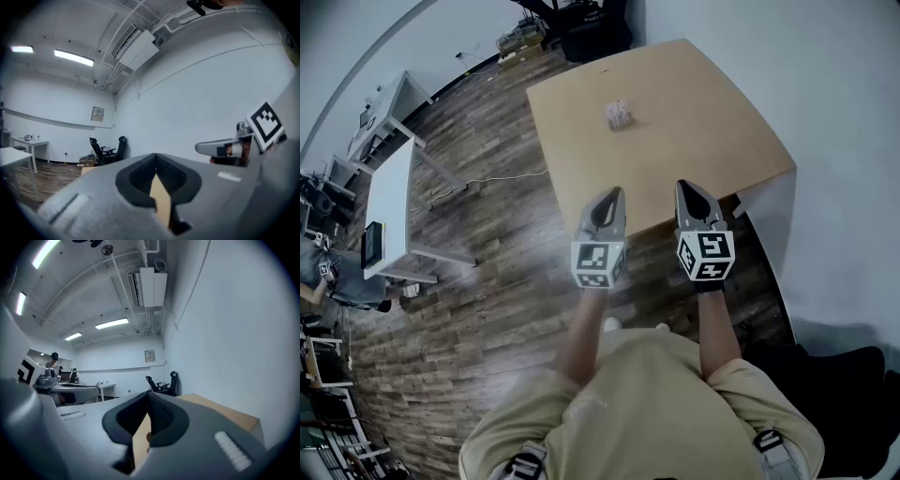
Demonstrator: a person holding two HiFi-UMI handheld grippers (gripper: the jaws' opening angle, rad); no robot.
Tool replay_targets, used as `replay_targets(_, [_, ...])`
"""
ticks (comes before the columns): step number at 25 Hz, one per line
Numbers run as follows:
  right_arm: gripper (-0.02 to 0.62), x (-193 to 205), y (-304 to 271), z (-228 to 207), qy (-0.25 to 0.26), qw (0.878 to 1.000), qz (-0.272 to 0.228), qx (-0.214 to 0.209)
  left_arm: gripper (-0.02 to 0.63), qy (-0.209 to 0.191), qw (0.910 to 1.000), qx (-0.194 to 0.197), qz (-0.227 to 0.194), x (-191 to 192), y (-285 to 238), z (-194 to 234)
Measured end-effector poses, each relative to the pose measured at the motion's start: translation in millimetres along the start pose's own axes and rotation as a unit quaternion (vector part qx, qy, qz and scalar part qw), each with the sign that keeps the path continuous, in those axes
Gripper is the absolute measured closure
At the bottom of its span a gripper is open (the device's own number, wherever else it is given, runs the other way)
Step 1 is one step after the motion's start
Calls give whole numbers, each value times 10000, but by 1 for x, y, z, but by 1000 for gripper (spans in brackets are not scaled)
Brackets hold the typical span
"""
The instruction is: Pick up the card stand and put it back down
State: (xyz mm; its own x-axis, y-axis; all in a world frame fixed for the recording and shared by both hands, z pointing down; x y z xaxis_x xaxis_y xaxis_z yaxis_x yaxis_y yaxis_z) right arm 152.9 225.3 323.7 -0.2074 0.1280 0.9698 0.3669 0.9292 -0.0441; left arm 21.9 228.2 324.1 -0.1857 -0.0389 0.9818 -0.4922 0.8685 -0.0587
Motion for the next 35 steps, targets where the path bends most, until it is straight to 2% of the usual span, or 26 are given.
replay_targets(6, [589,0,32,-27,-29,10000,49,33,604,-111,9999,-4,-59,-9,1,-32])
replay_targets(9, [589,9,43,-37,-150,9998,105,46,604,-120,9999,-31,74,-1,2,-39])
replay_targets(13, [589,21,34,-42,-176,9997,176,-25,604,-78,9996,-33,264,19,-9,-37])
replay_targets(17, [589,28,8,-57,-207,9997,111,15,604,-99,9996,113,229,32,-43,-30])
replay_targets(23, [589,-1,-44,-74,-26,9999,110,18,604,130,9999,-22,55,24,-89,12])
replay_targets(27, [589,-15,-99,-64,271,9994,131,-151,604,540,9984,-90,151,37,-125,62])
replay_targets(32, [589,-11,-184,-56,360,9983,321,-323,604,639,9979,118,46,44,-156,109])
replay_targets(35, [589,0,-222,-49,272,9982,380,-379,604,876,9960,150,-16,54,-167,139])
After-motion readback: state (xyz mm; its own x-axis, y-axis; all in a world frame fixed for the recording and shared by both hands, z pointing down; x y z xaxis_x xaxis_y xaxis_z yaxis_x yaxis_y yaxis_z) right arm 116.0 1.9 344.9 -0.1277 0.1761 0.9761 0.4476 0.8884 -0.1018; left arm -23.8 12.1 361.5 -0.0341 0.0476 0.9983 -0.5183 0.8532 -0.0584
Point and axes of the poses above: the fingertips, and each gripper's own axes: y backward along the fingers, z to its left, x out of its underside, the point moved 1 cm from there along y, backward along the fingers, and after that the axes turned 8 degrees about -y, right-handed, at the moved point
